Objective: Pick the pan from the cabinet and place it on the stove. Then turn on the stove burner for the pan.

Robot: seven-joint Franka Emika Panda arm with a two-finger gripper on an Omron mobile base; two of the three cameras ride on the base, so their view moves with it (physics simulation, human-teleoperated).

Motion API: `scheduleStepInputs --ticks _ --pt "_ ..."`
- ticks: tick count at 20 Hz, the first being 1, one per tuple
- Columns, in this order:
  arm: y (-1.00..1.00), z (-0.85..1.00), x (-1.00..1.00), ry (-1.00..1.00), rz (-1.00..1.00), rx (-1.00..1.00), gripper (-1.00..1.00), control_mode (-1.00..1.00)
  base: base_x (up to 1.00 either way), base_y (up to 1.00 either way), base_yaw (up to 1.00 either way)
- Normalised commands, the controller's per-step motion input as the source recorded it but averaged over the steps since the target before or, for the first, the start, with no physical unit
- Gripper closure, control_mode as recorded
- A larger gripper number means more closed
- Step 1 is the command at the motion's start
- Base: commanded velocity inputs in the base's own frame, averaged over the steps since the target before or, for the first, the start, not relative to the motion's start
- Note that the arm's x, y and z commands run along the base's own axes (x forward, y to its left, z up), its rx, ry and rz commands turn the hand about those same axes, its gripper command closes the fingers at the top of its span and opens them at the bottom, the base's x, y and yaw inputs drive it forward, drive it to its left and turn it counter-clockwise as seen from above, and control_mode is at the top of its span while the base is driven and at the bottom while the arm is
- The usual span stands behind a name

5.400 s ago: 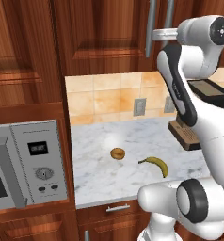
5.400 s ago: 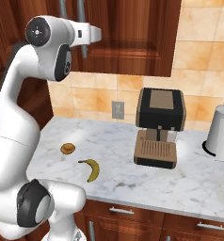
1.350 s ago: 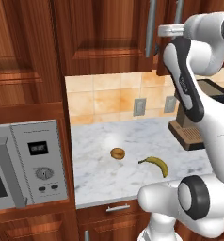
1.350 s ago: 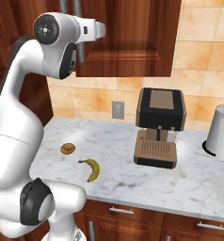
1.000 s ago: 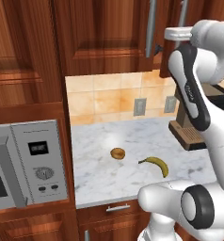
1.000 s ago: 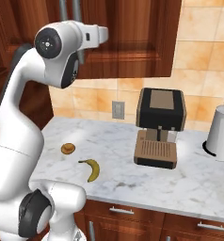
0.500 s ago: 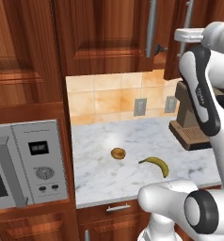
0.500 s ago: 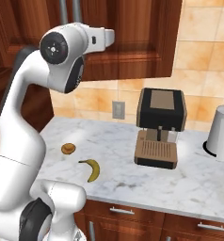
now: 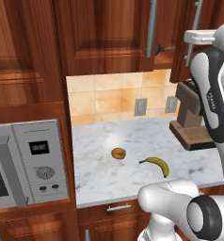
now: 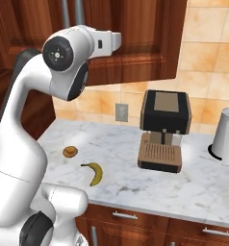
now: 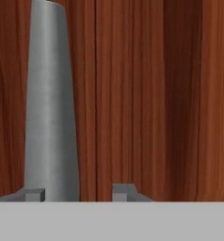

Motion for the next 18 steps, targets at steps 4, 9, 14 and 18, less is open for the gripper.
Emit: scheduleStepInputs --ticks 4,9,14,18 --pt "-0.8 -0.06 -0.18 0.0 0.0 0.0 1.0 -1.0 0.0 0.0 0.0" --pt "-0.71 -0.16 -0.13 0.02 0.0 0.0 -1.0 -1.0 0.0 0.0 0.0" --pt "-0.03 -0.05 0.0 0.0 0.0 0.0 -1.0 -1.0 0.0 0.0 0.0" --pt "-0.01 0.0 -0.13 0.0 0.0 0.0 -1.0 -1.0 0.0 0.0 0.0"
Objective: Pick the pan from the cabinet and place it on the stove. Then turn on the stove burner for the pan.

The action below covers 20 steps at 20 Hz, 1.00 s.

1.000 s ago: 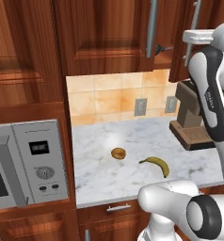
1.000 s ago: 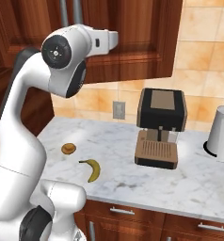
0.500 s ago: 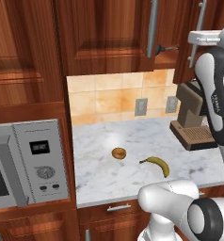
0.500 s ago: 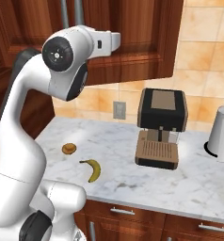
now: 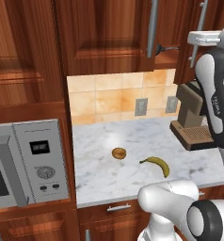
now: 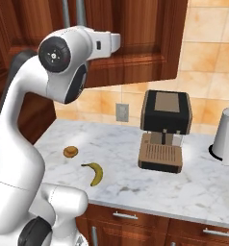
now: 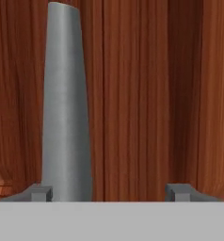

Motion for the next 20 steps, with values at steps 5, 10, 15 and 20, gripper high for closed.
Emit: scheduleStepInputs --ticks 5,10,15,20 --pt "-0.01 0.01 -0.16 0.0 0.0 -0.05 -1.0 -1.0 0.0 0.0 0.0" --pt "-0.29 0.0 0.0 0.0 -0.01 -0.04 -1.0 -1.0 0.0 0.0 0.0" --pt "-0.28 0.0 -0.29 0.0 -0.05 0.0 -1.0 -1.0 0.0 0.0 0.0" --pt "0.42 0.0 -0.81 -0.03 -0.02 -0.12 -1.0 -1.0 0.0 0.0 0.0"
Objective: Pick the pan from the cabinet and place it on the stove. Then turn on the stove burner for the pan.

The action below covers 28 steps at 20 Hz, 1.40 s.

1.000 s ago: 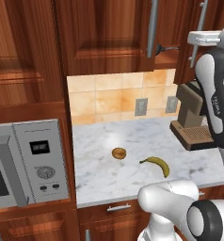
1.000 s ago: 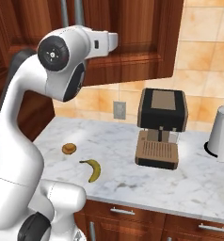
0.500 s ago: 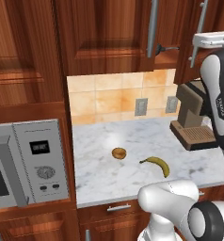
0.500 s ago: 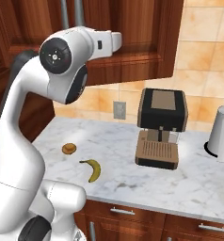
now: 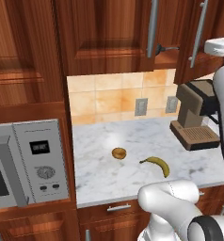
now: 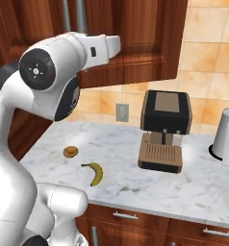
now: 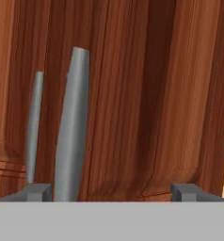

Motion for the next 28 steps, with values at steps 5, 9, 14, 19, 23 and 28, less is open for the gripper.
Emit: scheduleStepInputs --ticks 5,9,14,19,23,28 --pt "0.92 0.0 -0.43 -0.01 0.0 -0.24 -1.0 -1.0 0.0 0.0 0.0" --pt "0.94 0.0 -0.04 0.01 -0.01 -0.28 -1.0 -1.0 0.0 0.0 0.0" --pt "0.48 -0.16 0.29 0.06 -0.2 -0.23 -1.0 -1.0 0.0 0.0 0.0" --pt "0.17 -0.23 0.39 0.17 -0.31 -0.2 -1.0 -1.0 0.0 0.0 0.0" --pt "0.01 -0.26 0.5 0.21 -0.29 -0.18 -1.0 -1.0 0.0 0.0 0.0" --pt "0.0 -0.23 0.62 0.22 -0.26 -0.17 -1.0 -1.0 0.0 0.0 0.0"
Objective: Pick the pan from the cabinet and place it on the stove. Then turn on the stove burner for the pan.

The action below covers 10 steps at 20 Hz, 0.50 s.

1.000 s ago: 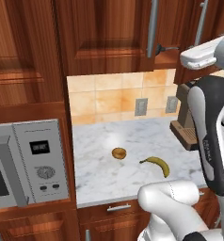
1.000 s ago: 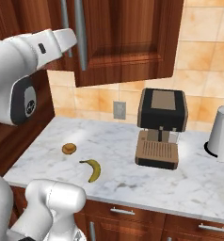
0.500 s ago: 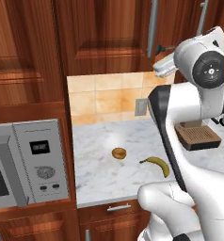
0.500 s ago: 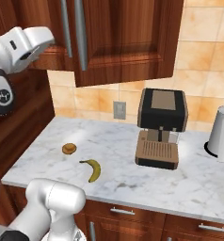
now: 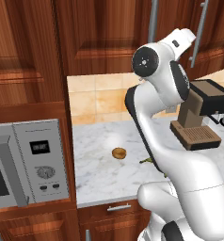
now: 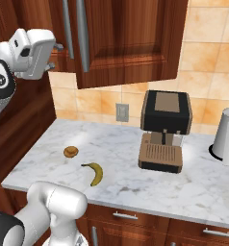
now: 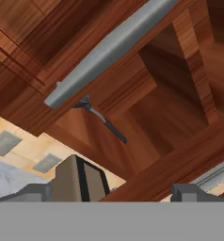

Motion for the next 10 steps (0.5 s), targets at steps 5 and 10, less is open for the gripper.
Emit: scheduleStepInputs --ticks 5,10 --pt "0.0 -0.2 0.61 0.2 -0.21 -0.15 -1.0 -1.0 0.0 0.0 0.0" --pt "-0.08 -0.21 0.56 0.2 -0.17 -0.13 -1.0 -1.0 0.0 0.0 0.0"
